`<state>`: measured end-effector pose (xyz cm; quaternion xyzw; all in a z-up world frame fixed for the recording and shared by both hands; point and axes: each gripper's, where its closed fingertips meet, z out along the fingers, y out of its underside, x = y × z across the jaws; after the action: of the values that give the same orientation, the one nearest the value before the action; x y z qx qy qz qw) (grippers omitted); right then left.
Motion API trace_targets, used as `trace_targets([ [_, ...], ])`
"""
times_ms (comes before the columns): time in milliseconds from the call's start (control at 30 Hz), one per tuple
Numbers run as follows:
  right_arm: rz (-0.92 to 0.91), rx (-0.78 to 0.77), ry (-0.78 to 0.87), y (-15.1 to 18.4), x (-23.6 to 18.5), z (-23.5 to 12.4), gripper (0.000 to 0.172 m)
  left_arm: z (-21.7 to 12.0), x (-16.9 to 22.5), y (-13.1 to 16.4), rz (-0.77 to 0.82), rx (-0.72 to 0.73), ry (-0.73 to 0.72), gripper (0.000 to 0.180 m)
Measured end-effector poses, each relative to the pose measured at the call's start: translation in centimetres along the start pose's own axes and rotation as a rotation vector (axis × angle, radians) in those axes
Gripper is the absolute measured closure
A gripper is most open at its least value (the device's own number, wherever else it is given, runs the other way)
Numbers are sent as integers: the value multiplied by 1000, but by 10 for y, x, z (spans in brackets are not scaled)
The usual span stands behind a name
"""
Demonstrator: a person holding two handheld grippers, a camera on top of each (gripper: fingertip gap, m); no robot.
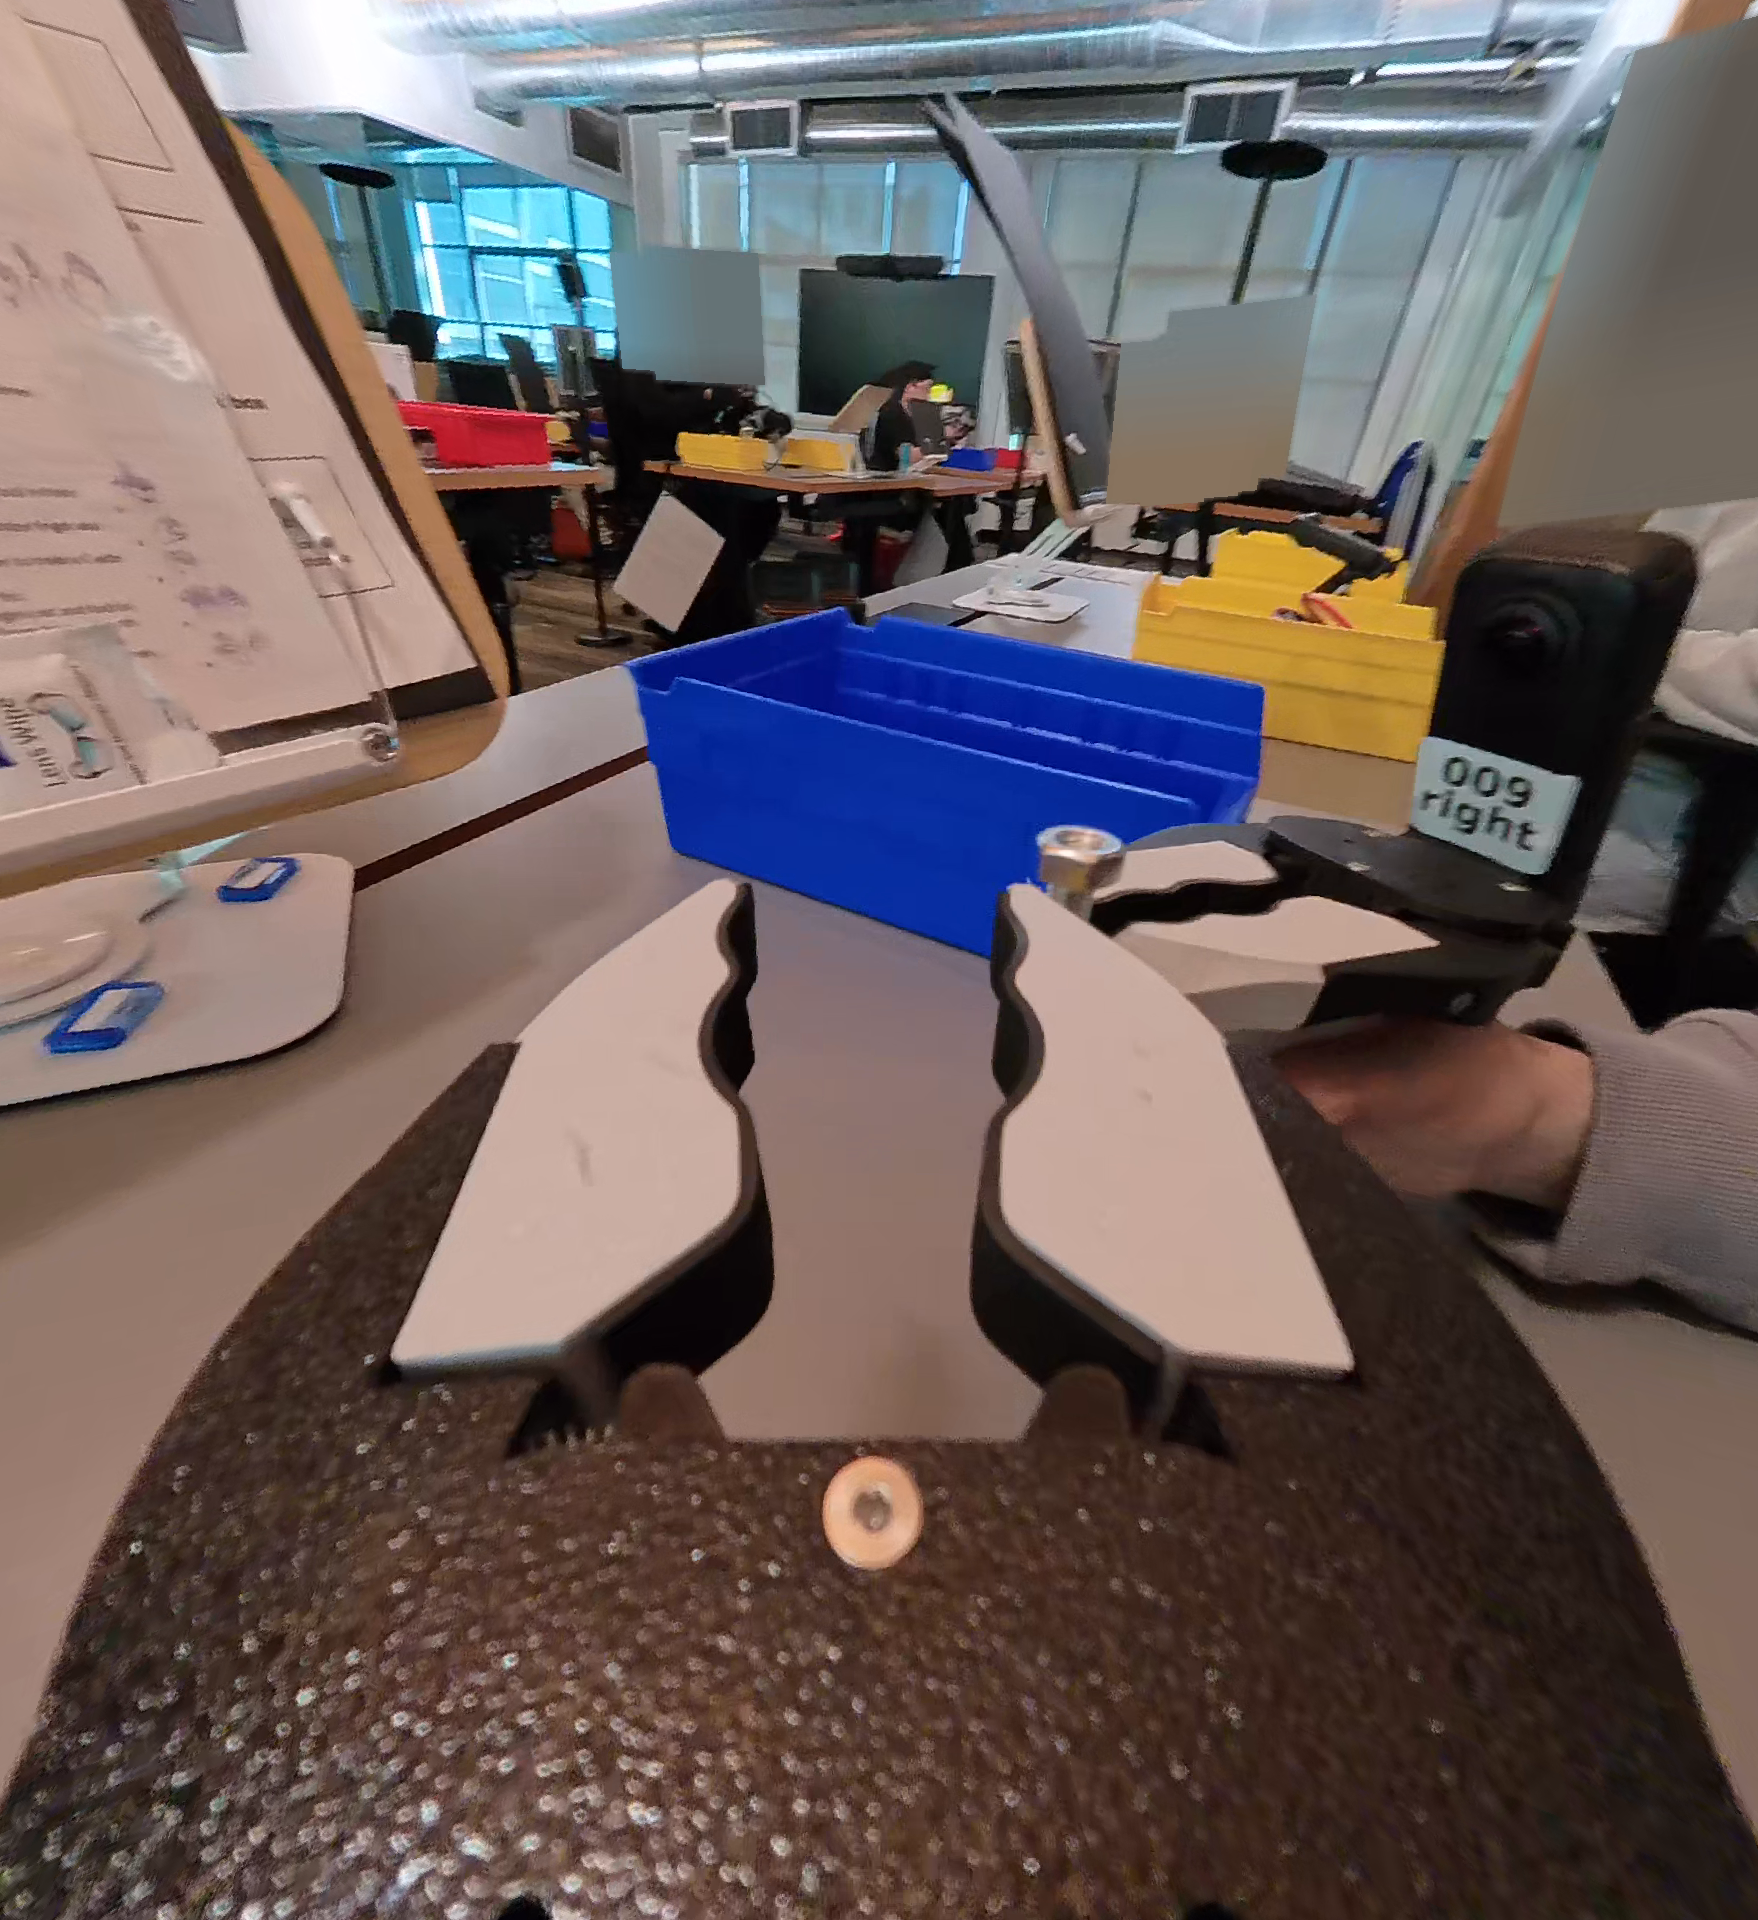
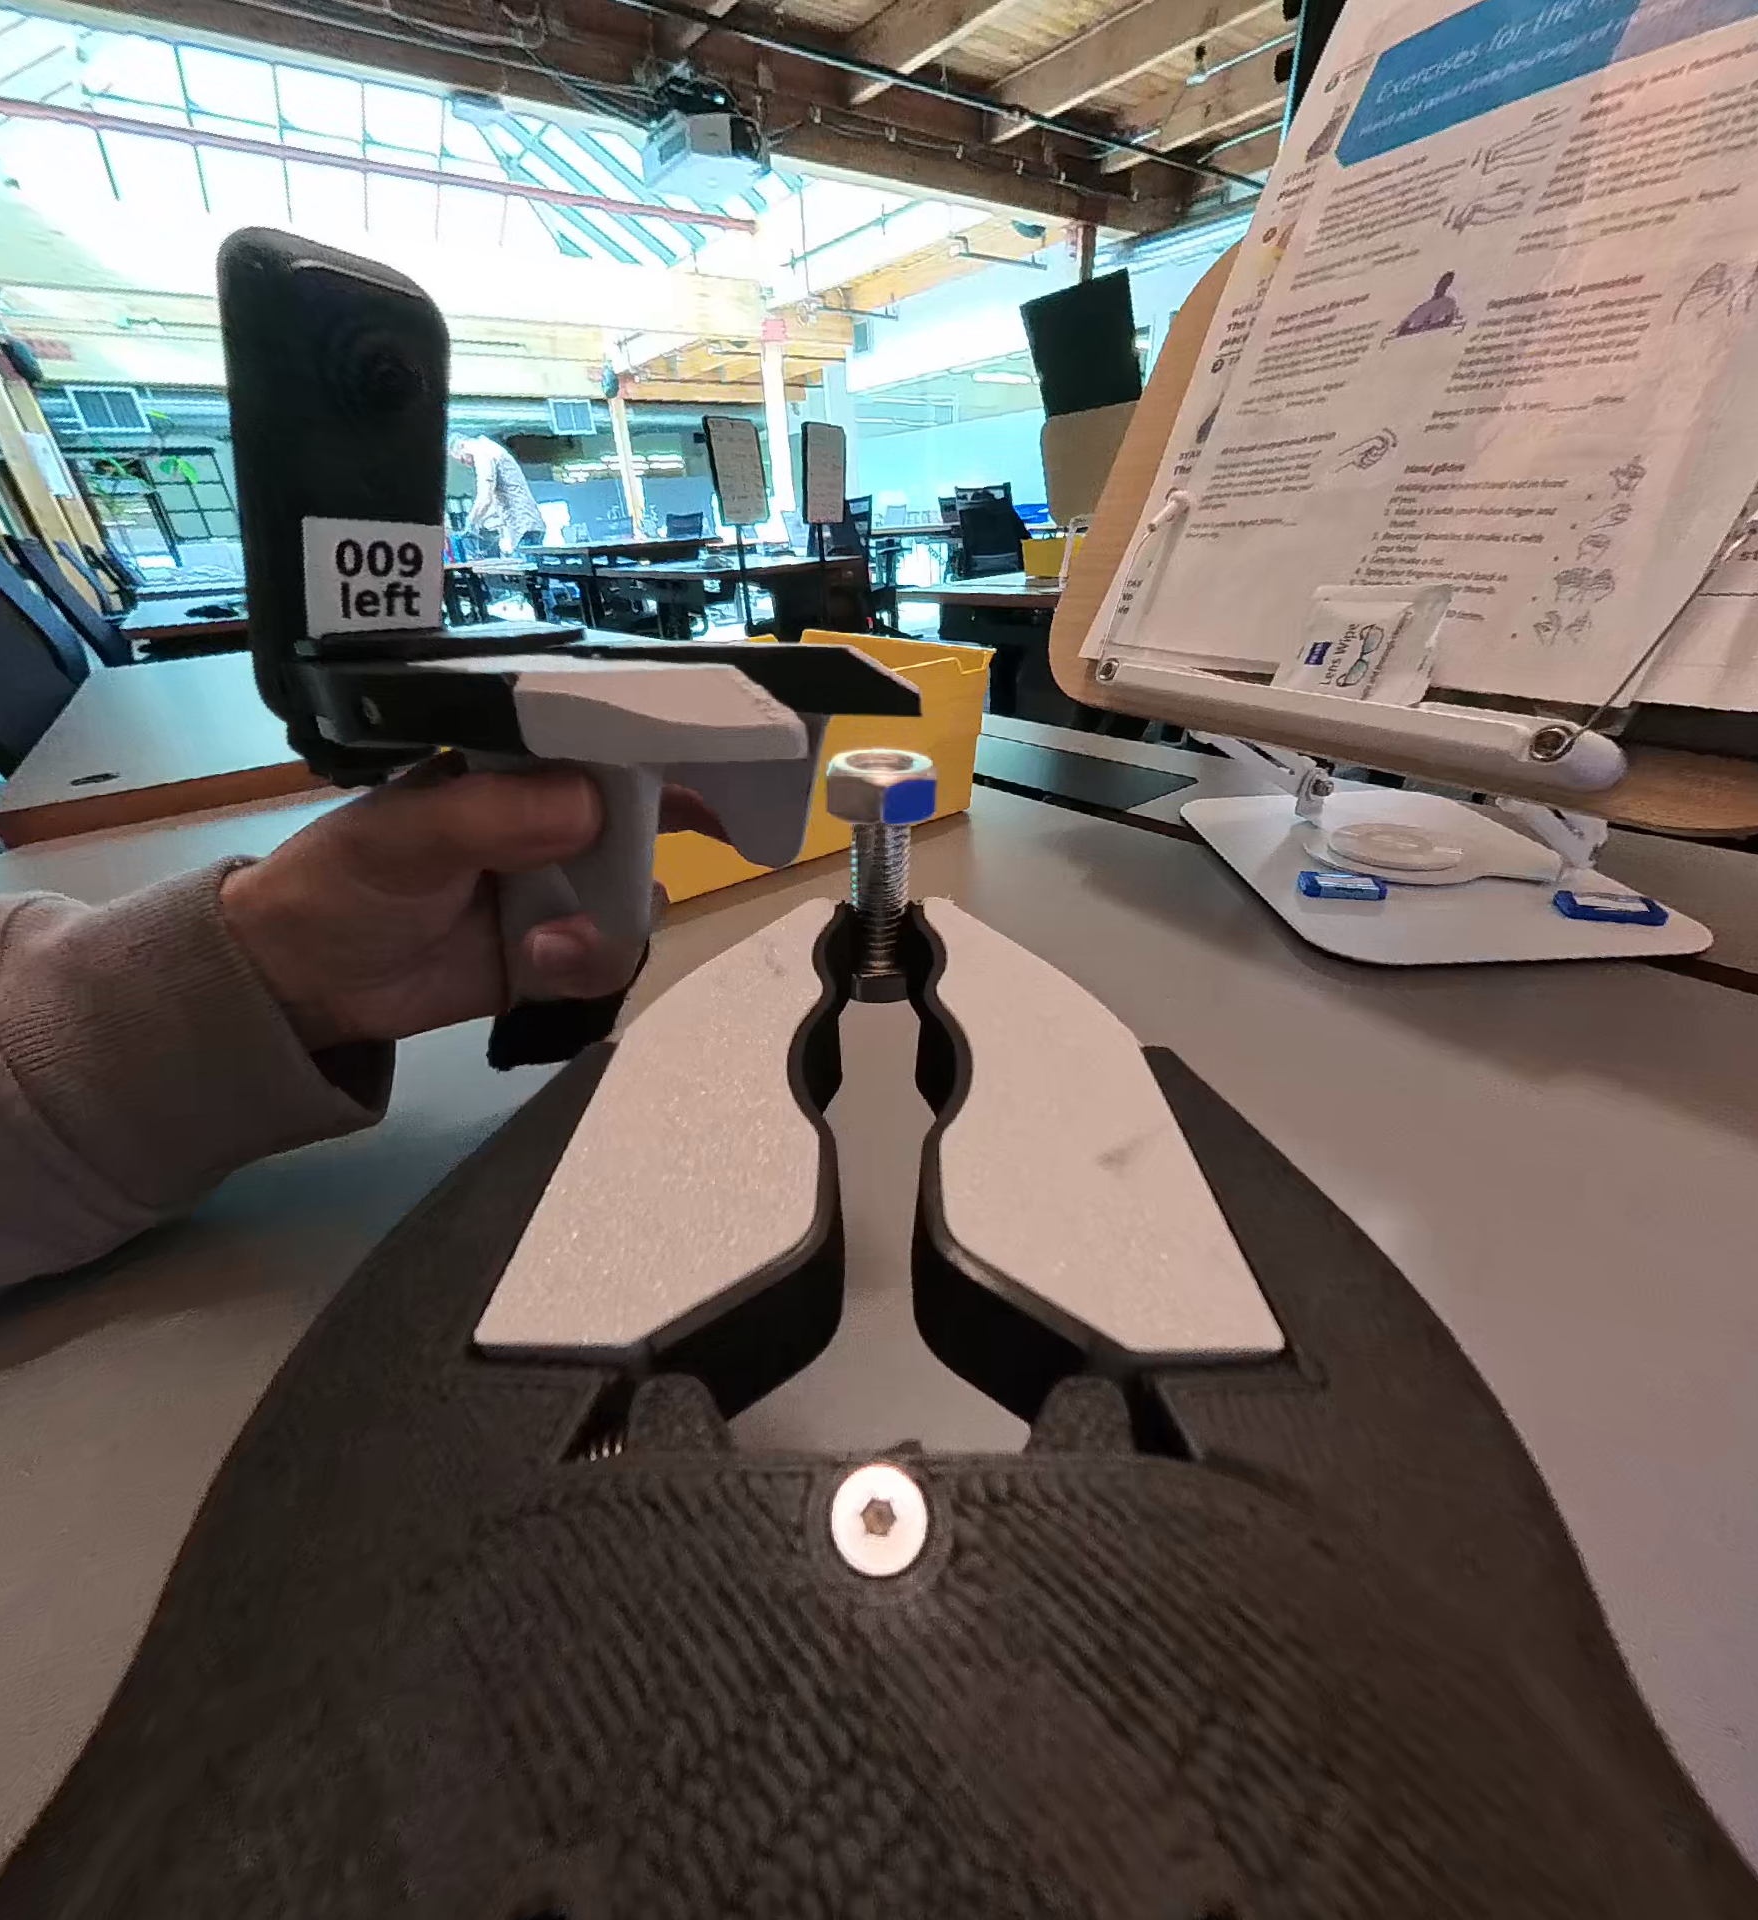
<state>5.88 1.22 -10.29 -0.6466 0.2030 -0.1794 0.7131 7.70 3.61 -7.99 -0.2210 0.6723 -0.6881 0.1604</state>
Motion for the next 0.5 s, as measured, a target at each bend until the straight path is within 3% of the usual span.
trace_targets([
  [233,-16,-4,-32,1,-10,4,163,18,30,3,-16,9,90,135],
  [500,21,12,-8,-1,-1,0,163,0,-3,2,4,-7,-11,136],
])
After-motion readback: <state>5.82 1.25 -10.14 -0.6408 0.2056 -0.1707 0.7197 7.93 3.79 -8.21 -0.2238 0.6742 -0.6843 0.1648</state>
